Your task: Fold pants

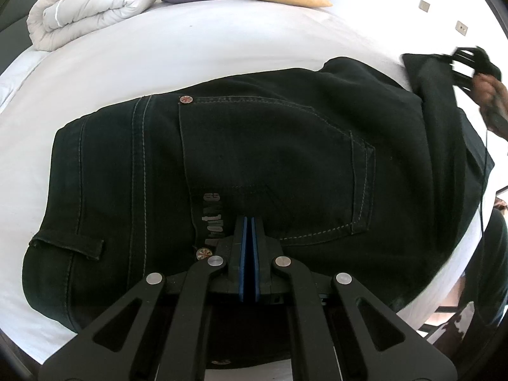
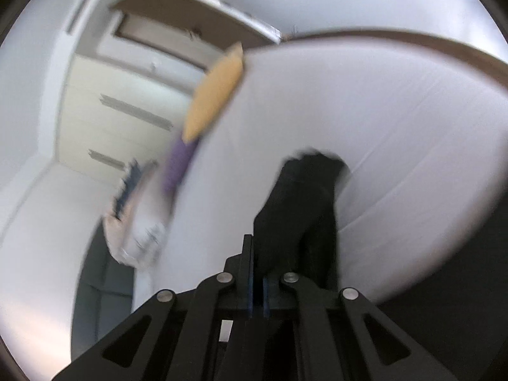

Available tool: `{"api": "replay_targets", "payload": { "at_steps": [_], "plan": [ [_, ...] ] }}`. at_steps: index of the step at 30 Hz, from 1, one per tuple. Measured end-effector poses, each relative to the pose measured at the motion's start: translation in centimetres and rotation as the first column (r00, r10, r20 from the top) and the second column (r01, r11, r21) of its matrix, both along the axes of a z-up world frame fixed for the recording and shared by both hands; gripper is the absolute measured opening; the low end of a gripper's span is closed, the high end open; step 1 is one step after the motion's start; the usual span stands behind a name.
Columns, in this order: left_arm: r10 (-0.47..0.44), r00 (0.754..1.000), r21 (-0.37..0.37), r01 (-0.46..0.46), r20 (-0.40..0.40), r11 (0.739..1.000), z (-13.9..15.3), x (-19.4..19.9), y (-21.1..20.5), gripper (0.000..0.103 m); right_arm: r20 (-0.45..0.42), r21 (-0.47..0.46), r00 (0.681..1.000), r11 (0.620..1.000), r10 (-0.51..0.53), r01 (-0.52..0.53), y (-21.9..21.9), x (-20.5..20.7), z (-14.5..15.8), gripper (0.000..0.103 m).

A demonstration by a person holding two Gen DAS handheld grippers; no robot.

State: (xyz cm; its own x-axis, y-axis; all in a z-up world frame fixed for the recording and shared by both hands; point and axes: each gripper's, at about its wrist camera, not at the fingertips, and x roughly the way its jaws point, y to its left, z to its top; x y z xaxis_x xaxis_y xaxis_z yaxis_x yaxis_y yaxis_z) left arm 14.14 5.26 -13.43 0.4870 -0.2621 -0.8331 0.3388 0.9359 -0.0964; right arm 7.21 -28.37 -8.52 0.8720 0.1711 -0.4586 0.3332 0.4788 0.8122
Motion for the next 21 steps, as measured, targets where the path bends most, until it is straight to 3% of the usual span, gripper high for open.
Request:
{"api": "replay_targets", "payload": {
  "at_steps": [4, 8, 11, 13, 17, 19, 20, 21],
  "plan": [
    [0.013, 1.000, -0.037, -0.014, -0.020, 0.999, 0.2, 0.3, 0.5, 0.002, 0.056, -0.011, 0.989, 0.991, -0.136, 0.137, -2.4, -10.8, 1.6, 0.005],
    [0.020, 0.999, -0.038, -0.021, -0.033, 0.999, 0.4, 0.6, 0.4, 0.002, -0.029, 0.000, 0.957, 0.957, -0.290, 0.290, -4.0, -20.6, -1.9, 0.004],
    [0.031, 0.999, -0.021, -0.032, -0.037, 0.999, 0.6, 0.7, 0.1, 0.003, -0.111, 0.066, 0.948, 0.949, -0.299, 0.307, -4.5, -23.6, -6.0, 0.008],
    [0.038, 0.998, -0.012, -0.038, -0.040, 0.999, 0.7, 0.8, 0.0, 0.003, -0.085, 0.121, 0.946, 0.940, -0.312, 0.320, -4.8, -24.7, -7.4, 0.010],
    [0.054, 0.998, 0.023, -0.053, -0.039, 0.998, 0.9, 0.7, -0.4, 0.003, -0.034, 0.103, 0.948, 0.942, -0.317, 0.319, -5.3, -24.8, -7.0, 0.034],
    [0.064, 0.997, 0.042, -0.063, -0.033, 0.997, 0.8, 0.7, -0.7, 0.003, -0.032, 0.087, 0.951, 0.947, -0.306, 0.308, -5.7, -24.7, -6.8, 0.031],
    [0.070, 0.997, 0.050, -0.068, -0.030, 0.996, 0.8, 0.6, -1.0, 0.003, -0.047, 0.085, 0.951, 0.947, -0.307, 0.310, -6.0, -24.6, -7.0, 0.009],
    [0.073, 0.997, 0.057, -0.072, -0.027, 0.996, 0.8, 0.6, -1.1, 0.003, -0.083, 0.080, 0.945, 0.943, -0.317, 0.324, -6.5, -25.1, -7.4, 0.008]
  ]
}}
